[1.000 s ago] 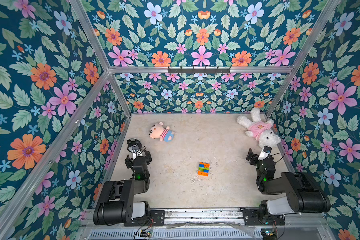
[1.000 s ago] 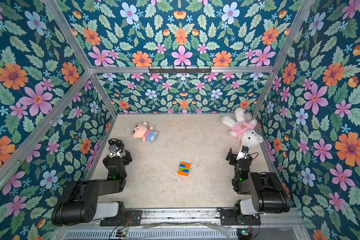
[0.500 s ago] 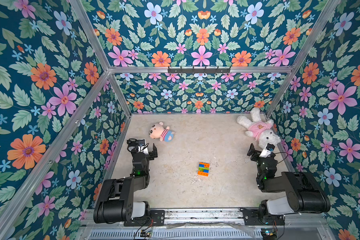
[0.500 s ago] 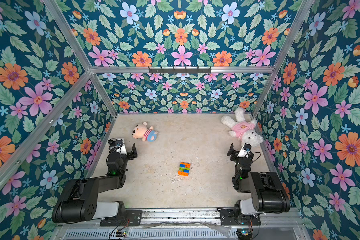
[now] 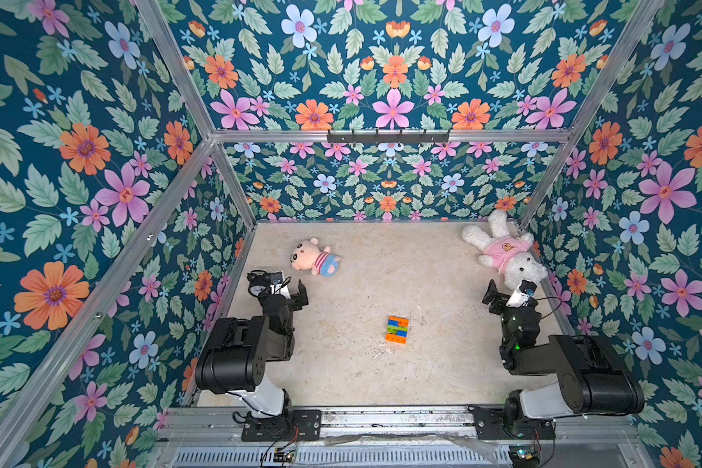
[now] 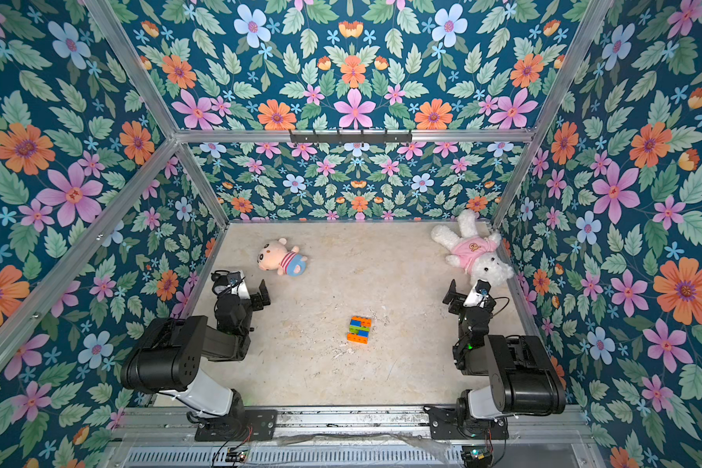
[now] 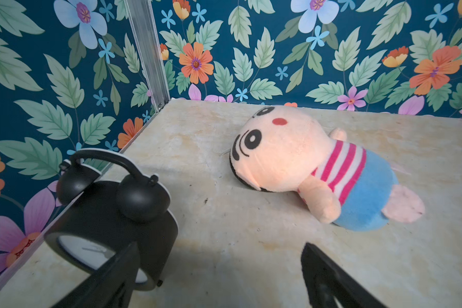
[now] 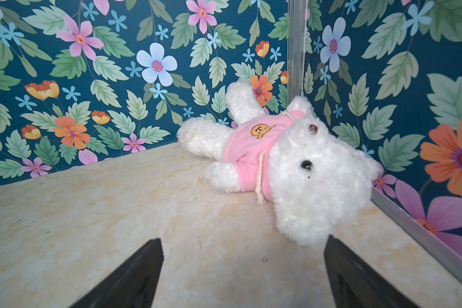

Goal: Assemble the number 5 with lego
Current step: Reset both arms

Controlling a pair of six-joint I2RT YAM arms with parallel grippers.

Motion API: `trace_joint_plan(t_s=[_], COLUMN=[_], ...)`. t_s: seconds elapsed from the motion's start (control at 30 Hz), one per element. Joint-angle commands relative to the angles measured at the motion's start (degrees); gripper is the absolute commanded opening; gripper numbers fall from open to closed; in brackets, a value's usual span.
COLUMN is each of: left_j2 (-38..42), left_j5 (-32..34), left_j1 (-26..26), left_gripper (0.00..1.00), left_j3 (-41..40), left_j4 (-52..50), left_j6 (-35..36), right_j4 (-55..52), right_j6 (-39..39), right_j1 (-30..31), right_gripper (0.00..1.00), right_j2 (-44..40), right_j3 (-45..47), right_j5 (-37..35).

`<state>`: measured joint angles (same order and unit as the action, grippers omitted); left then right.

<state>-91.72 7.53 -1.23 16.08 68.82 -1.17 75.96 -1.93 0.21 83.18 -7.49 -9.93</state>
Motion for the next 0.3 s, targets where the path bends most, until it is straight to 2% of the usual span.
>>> trace_joint_plan(t_s=[0.0,0.27], left_j2=[-0.04,0.04], left_j5=[2.41,2.32], left_j1=[-0.45,-0.48], left_gripper=[0.99,0.99], left_j3=[0.09,0.06], left_j4=[1.46,1.32], left_j6=[-0.03,-0.01], right_j4=[1.05,0.85], right_j6=[-0.5,-0.45], right_j1=[0.01,0.0], right_gripper=[0.99,0.99], right_j2=[0.05,0.06], right_j3=[-0.16,-0.32], right_j5=[-0.7,-0.54])
